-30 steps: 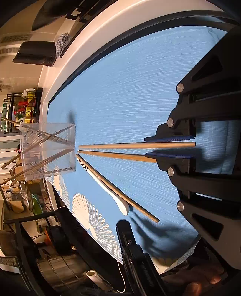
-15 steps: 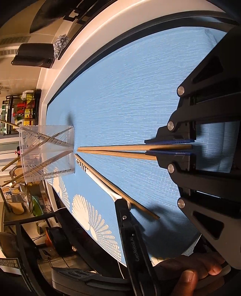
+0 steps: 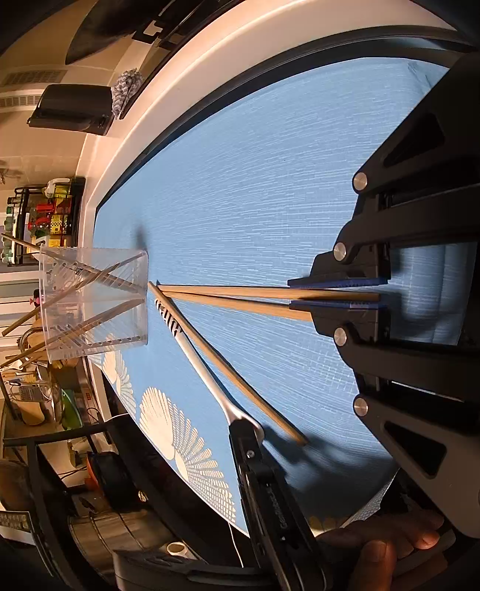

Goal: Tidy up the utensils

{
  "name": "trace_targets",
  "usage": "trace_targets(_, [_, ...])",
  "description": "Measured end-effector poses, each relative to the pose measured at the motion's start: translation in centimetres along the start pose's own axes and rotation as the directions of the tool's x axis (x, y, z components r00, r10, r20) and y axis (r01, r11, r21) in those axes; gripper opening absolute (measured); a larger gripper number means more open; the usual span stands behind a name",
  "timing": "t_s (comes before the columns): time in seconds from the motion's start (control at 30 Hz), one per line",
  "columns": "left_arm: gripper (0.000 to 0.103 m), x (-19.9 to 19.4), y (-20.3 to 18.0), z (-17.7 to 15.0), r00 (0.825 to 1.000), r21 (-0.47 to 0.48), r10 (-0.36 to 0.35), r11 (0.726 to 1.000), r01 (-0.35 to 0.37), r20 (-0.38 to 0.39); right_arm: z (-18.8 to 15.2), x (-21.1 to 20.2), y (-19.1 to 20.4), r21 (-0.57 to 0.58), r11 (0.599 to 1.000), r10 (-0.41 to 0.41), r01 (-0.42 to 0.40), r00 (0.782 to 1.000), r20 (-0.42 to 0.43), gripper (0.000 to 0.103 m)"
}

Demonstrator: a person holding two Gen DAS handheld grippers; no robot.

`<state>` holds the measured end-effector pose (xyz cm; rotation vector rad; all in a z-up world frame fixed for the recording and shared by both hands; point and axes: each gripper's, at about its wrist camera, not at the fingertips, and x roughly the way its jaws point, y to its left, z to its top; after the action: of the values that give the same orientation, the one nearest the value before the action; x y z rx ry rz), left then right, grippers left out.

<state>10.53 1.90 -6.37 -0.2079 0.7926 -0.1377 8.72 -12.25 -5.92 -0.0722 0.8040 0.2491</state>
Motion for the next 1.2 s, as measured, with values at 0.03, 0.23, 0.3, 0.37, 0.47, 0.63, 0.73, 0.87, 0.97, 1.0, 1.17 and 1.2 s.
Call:
trace_targets(0.03, [0.010,-0.2,0.1,-0.2,1.000,0.005,0.007,1.000,-0.007,0.004,0.0,0.0,0.1,-0.002,1.000,-0.002,0.002,1.000,0.001,0.006])
trace_targets(0.23, [0.010,-1.2,1.4,-0.7,0.997,0.011,0.058,0.998,-0.059,0.043,-0.1,0.0,0.3,-0.012,1.000,-0.015,0.015,1.000,0.011,0.006])
trace_targets(0.3, [0.010,-1.4,1.9,-0.8,0.994,0.016,0.086,0.996,-0.087,0.061,-0.1,0.0,0.2,-0.012,1.000,-0.023,0.024,1.000,0.016,0.006])
trace_targets(0.37, [0.010,-1.6,2.1,-1.1,0.991,0.038,0.108,0.993,-0.111,0.077,-0.2,0.0,0.1,-0.002,1.000,-0.028,0.028,0.999,0.024,0.006])
trace_targets(0.47, [0.010,-1.9,2.1,-1.4,0.986,0.063,0.131,0.989,-0.137,0.101,-0.4,-0.1,-0.1,0.005,0.999,-0.053,0.053,0.998,0.045,0.006])
trace_targets(0.63, [0.010,-2.1,2.3,-1.6,0.983,0.082,0.135,0.986,-0.146,0.127,-0.6,-0.1,-0.4,0.015,0.998,-0.061,0.060,0.996,0.069,0.007])
trace_targets(0.73, [0.010,-2.0,2.3,-1.6,0.982,0.082,0.133,0.986,-0.145,0.133,-0.7,-0.2,-0.3,0.016,0.998,-0.065,0.063,0.995,0.076,0.008])
trace_targets(0.87, [0.010,-1.9,2.2,-1.7,0.980,0.090,0.136,0.985,-0.149,0.144,-0.9,-0.3,-0.3,0.023,0.998,-0.066,0.064,0.994,0.089,0.008])
trace_targets(0.97, [0.010,-1.9,2.2,-1.9,0.979,0.098,0.135,0.984,-0.151,0.155,-1.0,-0.3,-0.3,0.026,0.998,-0.066,0.063,0.993,0.097,0.008])
trace_targets(1.0, [0.010,-1.9,2.2,-1.9,0.978,0.098,0.134,0.984,-0.150,0.159,-1.0,-0.3,-0.4,0.028,0.998,-0.066,0.063,0.993,0.099,0.008])
trace_targets(1.17, [0.010,-1.9,1.8,-1.9,0.976,0.115,0.142,0.980,-0.162,0.167,-1.2,-0.3,-0.3,0.024,0.997,-0.075,0.072,0.991,0.107,0.008])
trace_targets(1.2, [0.010,-1.8,1.8,-1.9,0.976,0.116,0.143,0.980,-0.163,0.167,-1.2,-0.3,-0.2,0.022,0.997,-0.076,0.074,0.991,0.108,0.008])
